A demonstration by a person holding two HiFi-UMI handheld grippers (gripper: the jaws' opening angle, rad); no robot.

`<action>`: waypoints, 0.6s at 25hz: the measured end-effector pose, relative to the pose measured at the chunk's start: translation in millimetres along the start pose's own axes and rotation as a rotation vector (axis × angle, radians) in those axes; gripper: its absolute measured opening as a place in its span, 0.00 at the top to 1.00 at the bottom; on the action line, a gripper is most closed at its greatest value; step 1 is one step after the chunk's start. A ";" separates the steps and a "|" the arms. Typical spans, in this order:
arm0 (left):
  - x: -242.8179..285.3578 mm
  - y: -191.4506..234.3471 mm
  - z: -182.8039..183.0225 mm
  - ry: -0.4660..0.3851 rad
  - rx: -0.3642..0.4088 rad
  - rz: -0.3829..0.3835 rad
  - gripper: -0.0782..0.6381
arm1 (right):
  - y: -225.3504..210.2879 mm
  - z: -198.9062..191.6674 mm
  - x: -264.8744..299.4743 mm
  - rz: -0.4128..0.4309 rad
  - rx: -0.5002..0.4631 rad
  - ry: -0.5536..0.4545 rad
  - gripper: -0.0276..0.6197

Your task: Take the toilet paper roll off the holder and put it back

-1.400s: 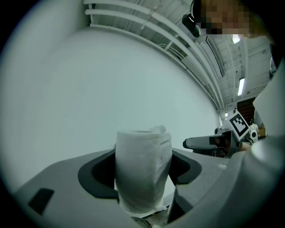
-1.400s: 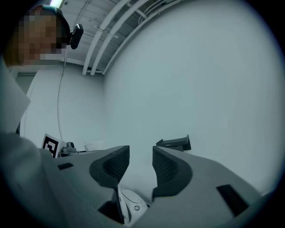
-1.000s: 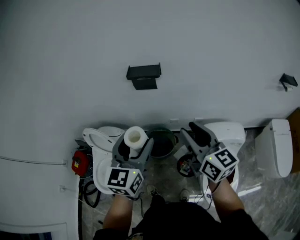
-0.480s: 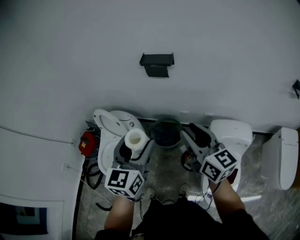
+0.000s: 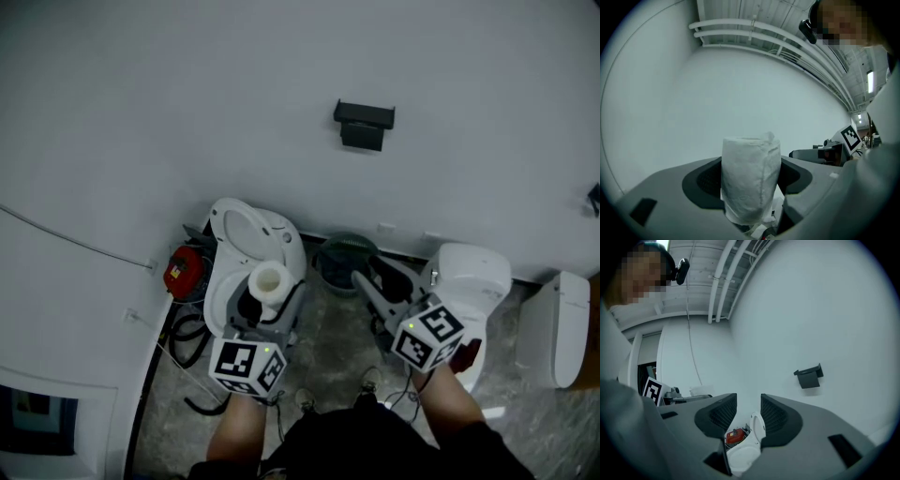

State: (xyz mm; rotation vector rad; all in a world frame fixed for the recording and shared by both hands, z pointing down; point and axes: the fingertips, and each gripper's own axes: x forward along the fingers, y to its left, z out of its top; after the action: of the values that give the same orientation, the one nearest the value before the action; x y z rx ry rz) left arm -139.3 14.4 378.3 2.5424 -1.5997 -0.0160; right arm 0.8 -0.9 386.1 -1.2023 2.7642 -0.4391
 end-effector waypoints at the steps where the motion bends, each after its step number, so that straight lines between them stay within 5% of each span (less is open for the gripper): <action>1: -9.6 11.5 1.5 -0.005 -0.005 -0.004 0.45 | 14.5 -3.1 6.8 -0.003 -0.009 0.004 0.72; 7: -56.4 61.7 -1.7 -0.015 -0.022 -0.055 0.45 | 79.0 -21.9 30.4 -0.057 -0.045 0.012 0.71; 15: -74.9 76.2 -9.2 0.005 -0.049 -0.157 0.45 | 109.5 -33.7 23.6 -0.161 -0.049 0.006 0.71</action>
State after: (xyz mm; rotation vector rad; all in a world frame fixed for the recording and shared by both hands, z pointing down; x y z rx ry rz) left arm -239.5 50.2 391.9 2.6209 -1.3766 -0.0645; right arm -98.9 60.3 386.2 -1.4445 2.7088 -0.3916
